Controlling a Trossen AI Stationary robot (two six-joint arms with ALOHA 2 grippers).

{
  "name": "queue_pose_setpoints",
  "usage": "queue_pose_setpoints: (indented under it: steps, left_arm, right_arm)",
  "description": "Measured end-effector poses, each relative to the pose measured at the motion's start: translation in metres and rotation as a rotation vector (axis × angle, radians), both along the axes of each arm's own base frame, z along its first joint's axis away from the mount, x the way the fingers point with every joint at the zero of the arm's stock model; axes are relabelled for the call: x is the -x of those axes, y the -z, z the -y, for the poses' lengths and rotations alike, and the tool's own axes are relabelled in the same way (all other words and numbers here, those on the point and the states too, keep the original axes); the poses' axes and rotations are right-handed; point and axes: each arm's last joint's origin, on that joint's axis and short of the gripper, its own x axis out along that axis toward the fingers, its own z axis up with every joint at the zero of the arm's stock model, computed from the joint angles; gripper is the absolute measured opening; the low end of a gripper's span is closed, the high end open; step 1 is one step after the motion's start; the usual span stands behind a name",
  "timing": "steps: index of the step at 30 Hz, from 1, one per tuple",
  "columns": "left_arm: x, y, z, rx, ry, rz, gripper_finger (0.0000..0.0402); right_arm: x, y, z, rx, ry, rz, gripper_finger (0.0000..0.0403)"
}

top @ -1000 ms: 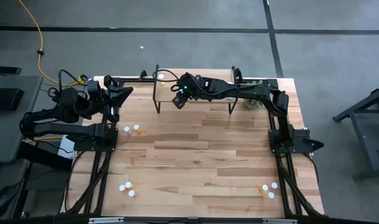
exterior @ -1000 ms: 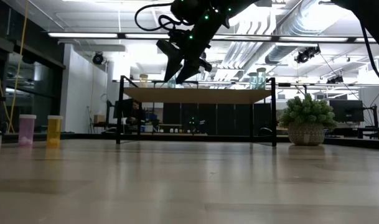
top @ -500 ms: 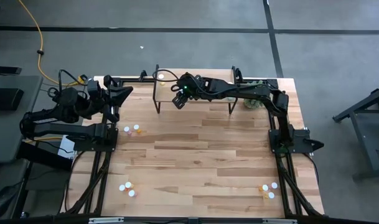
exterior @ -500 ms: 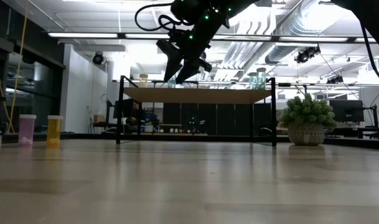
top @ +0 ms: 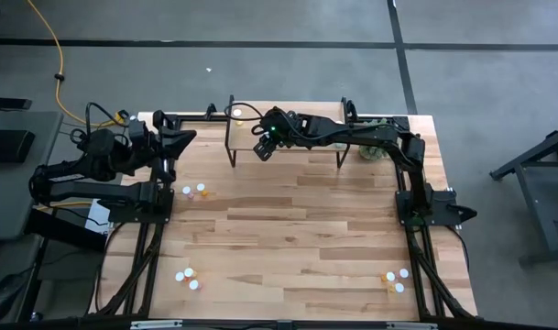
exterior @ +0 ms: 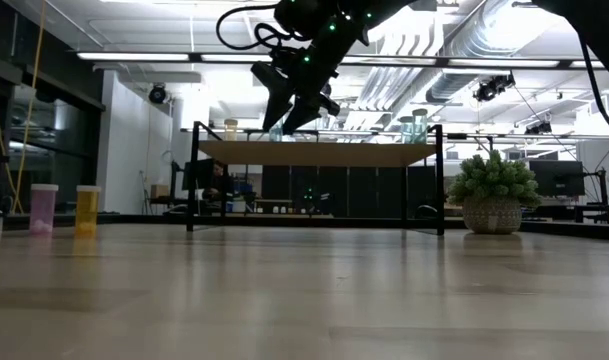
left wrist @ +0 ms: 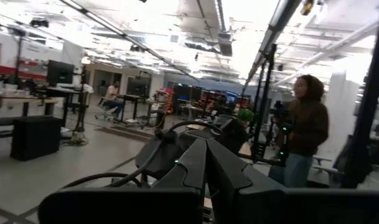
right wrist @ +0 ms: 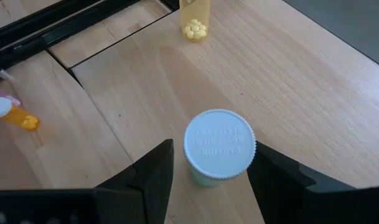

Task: Pick and place medicine bottles onto shelf by color
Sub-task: Put the blue pill bottle aligned with the other blue pill bottles on the shelf

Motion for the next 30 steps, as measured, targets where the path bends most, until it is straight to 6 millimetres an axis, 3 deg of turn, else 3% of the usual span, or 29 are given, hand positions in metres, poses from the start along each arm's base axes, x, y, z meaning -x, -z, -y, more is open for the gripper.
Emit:
queue_pose_setpoints:
  steps: [25, 30]
  left_arm:
    - [0.000, 0.000, 0.000, 0.010, 0.002, 0.004, 0.0000]
    - [0.000, 0.000, 0.000, 0.012, -0.002, 0.003, 0.0000]
  right_arm:
    - [-0.002, -0.004, 0.001, 0.013, -0.001, 0.041, 0.0174]
    - [0.002, -0.012, -0.001, 0.014, -0.003, 0.045, 0.0174]
